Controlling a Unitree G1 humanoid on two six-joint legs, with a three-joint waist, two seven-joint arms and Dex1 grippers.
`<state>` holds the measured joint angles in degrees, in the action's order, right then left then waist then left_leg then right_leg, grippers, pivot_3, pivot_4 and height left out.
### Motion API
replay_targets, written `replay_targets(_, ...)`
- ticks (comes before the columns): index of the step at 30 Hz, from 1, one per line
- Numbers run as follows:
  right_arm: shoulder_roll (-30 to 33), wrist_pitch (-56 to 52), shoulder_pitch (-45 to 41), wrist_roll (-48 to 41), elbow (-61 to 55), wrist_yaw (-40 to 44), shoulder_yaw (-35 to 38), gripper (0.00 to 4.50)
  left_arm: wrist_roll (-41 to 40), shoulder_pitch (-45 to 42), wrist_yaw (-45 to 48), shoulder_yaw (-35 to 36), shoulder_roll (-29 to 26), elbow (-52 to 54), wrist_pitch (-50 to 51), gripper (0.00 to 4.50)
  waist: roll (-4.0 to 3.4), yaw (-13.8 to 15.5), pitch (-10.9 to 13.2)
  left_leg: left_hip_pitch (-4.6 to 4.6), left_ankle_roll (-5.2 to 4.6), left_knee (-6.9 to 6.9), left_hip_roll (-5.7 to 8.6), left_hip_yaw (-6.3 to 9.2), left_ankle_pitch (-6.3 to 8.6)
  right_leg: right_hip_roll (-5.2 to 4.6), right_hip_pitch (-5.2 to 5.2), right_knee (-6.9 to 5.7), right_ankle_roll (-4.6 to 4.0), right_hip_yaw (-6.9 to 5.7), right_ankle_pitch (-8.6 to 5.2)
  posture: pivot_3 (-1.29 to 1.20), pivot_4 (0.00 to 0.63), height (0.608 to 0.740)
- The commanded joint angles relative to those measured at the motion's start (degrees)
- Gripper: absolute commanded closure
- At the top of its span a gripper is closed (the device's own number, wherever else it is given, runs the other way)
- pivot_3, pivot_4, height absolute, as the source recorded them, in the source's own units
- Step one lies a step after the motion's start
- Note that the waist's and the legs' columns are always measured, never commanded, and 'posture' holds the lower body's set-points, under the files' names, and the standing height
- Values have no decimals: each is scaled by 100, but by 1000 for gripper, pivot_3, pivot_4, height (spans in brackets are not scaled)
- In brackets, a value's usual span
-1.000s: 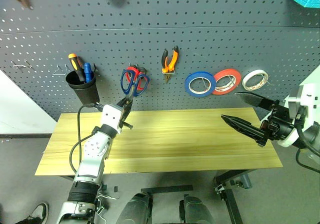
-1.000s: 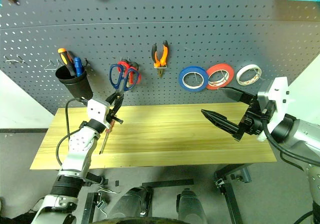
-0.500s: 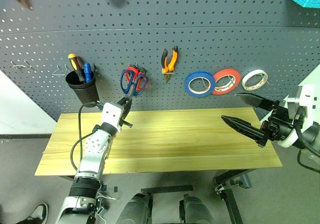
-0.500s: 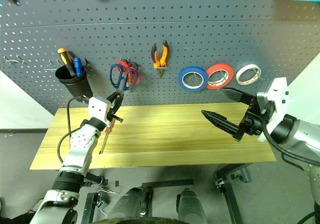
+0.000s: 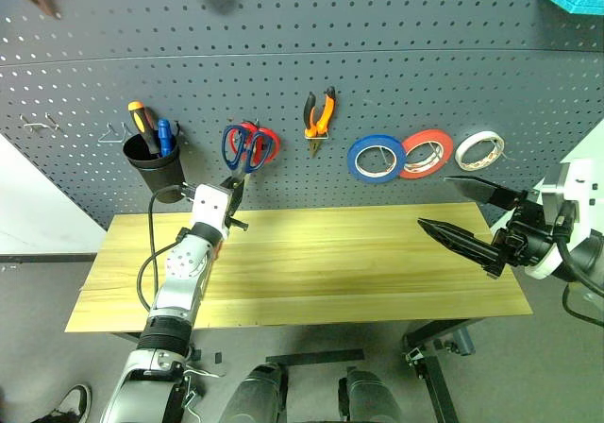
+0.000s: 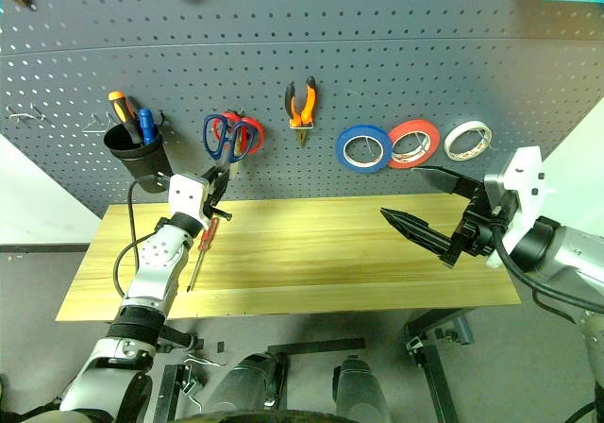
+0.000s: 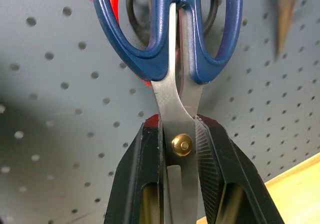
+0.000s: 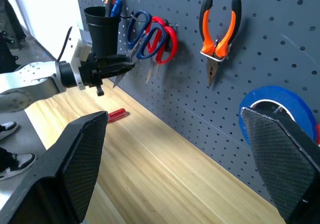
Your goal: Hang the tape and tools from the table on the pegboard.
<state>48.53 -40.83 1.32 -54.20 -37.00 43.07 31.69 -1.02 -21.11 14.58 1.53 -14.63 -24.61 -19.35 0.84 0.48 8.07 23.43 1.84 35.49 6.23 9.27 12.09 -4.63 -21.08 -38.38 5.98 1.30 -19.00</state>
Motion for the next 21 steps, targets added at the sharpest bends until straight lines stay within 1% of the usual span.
replay_targets(1,109,59,2,-115,-182,-31,171,0,-64,-44,98,26,-10,65,-3,3933,0,1,0,0,0,1,0,0,0,0,0,0,0,0,0,-39,96,740)
replay_targets(5,118,77,9,-114,-165,-47,163,0,-86,33,130,33,-2,81,-39,3933,0,-6,0,0,0,6,0,0,0,0,1,-4,0,0,0,-37,96,740)
replay_targets(7,122,79,11,-113,-158,-59,156,0,-209,95,206,77,22,123,-6,3191,0,-9,0,0,0,9,0,0,0,0,1,-6,0,0,0,-37,96,740)
replay_targets(11,134,89,2,-104,-124,-58,135,0,-170,134,153,113,1,133,-18,1996,0,-3,0,0,-1,14,0,0,1,0,2,-9,1,1,1,-33,98,740)
replay_targets(12,135,91,6,-97,-123,-57,129,0,-162,151,138,124,-7,132,5,1594,0,2,0,0,-1,16,0,0,1,0,3,-9,1,0,1,-33,98,740)
replay_targets(16,148,92,5,-93,-106,-42,135,0,-156,225,154,127,-40,163,62,251,0,2,0,0,-3,20,1,0,2,0,6,-9,3,1,2,-35,101,740)
replay_targets(17,152,93,8,-96,-104,-35,143,0,-151,246,151,126,-48,178,65,18,0,0,0,0,-4,21,1,0,3,0,6,-9,4,1,2,-35,101,740)
replay_targets(21,259,0,348,-119,-219,207,245,0,-196,706,209,184,-182,586,338,18,0,5,0,0,-5,20,1,1,3,0,5,-9,3,1,2,-35,101,740)
